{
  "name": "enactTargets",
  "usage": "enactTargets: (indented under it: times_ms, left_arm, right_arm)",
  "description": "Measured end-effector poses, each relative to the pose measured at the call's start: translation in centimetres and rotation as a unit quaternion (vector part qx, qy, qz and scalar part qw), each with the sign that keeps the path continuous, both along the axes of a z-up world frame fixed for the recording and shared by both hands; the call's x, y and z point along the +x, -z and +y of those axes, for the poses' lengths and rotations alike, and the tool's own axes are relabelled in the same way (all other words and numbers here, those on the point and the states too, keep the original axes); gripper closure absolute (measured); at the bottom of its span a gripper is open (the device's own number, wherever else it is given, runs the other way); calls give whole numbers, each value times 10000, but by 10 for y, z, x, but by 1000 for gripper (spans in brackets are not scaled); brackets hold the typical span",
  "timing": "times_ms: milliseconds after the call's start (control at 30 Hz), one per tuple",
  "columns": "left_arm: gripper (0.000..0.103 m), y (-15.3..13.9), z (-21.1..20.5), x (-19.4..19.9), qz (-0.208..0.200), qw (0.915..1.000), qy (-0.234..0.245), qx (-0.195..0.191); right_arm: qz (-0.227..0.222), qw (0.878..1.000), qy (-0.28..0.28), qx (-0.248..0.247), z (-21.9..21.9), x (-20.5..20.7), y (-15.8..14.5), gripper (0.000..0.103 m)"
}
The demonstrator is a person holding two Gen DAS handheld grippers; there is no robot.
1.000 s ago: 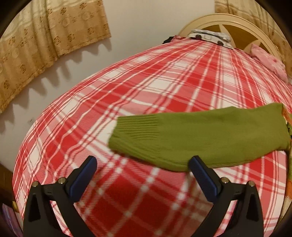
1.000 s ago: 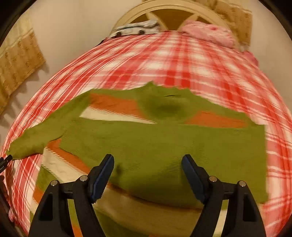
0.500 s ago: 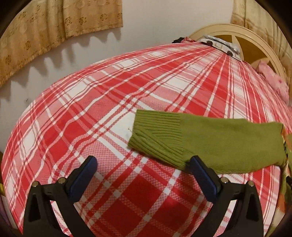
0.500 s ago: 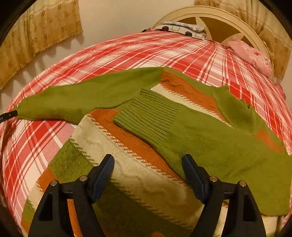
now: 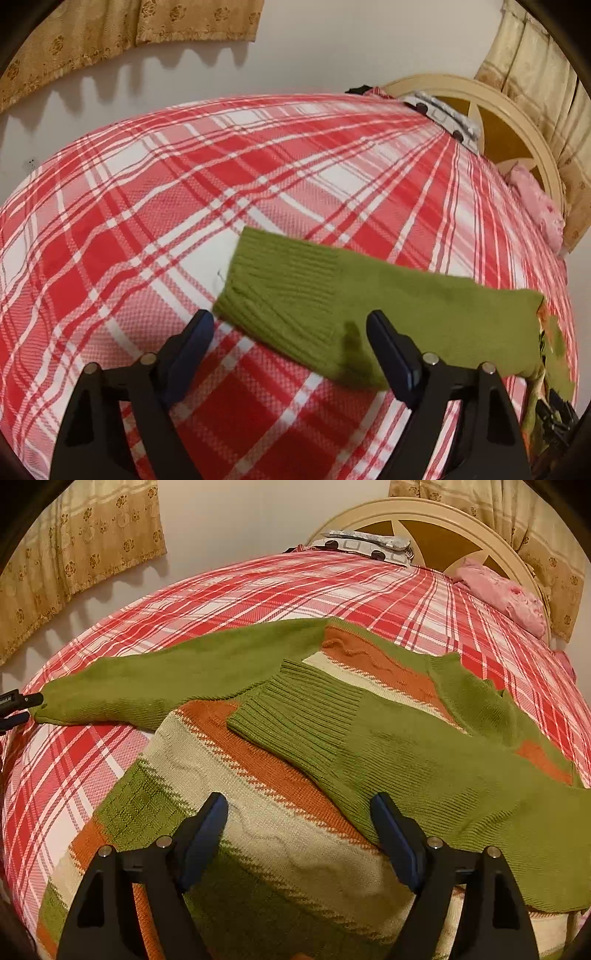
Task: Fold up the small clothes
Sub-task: 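Move the left tool to the other sleeve cuff and grasp it, then lift the held sleeve and fold it across the sweater body, then release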
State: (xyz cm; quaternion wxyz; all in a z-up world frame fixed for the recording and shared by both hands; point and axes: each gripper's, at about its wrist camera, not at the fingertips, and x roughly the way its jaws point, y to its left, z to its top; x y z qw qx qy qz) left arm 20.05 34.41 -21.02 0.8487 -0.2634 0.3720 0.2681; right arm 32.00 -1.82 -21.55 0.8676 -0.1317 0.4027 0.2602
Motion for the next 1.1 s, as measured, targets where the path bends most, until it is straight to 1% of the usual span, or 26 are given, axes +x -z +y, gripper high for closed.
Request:
enactTargets:
  times_ms: [67,133,200,233,267,300,333,367,400,433,533,600,700,833,1033,1100]
  left_arm:
    - [17,0,1,0,-122,9999,39,-74]
    - [23,0,-1,0,-214,9997,121,-81]
    - [47,1,-1,2,-196,9997,156,2]
    - [53,1,0,3,-174,9997,124,71]
    - [64,1,1,3,-202,9997,122,74]
    - [70,1,2,3,-221,9997,133,51]
    - [71,2,4,3,-221,9997,124,28]
    - [75,1,5,2,-261,9996,106,-1]
    - [87,2,6,1,-295,9995,98,-10]
    - [90,2,6,0,-310,9995,102,-17]
    - [91,5,9,-2,-408,9991,96,-98]
    - [92,4,8,-3,-419,9990,96,-107]
    - [96,-1,6,-6,-543,9984,112,-122]
    - [97,-18,3,-8,-800,9966,202,-70]
    - [97,-45,-1,5,-1075,9934,389,-15]
    - [97,-57,-8,9,-1176,9917,498,110]
  right_arm:
    - [-21,10000,5,-7,0,-1,0,22]
    - [-25,10000,7,-4,0,-1,0,22]
    - [-29,10000,5,-5,0,-1,0,22]
    - [-32,10000,6,-4,0,-1,0,22]
    - [-35,10000,8,-5,0,-1,0,22]
    - [-32,10000,7,-7,0,-1,0,22]
    - [-36,10000,8,-9,0,-1,0,22]
    - [-40,10000,9,-12,0,-1,0,22]
    - [-46,10000,12,-12,0,-1,0,22]
    - [-49,10000,13,-12,0,-1,0,22]
    - [-49,10000,12,-10,0,-1,0,22]
    - [-49,10000,12,-5,0,-1,0,21]
    - [-47,10000,14,-3,0,-1,0,21]
    - [-52,10000,18,-15,0,-1,0,21]
    - [-49,10000,23,-13,0,-1,0,20]
    - [-23,10000,25,41,-1,-1,-1,20]
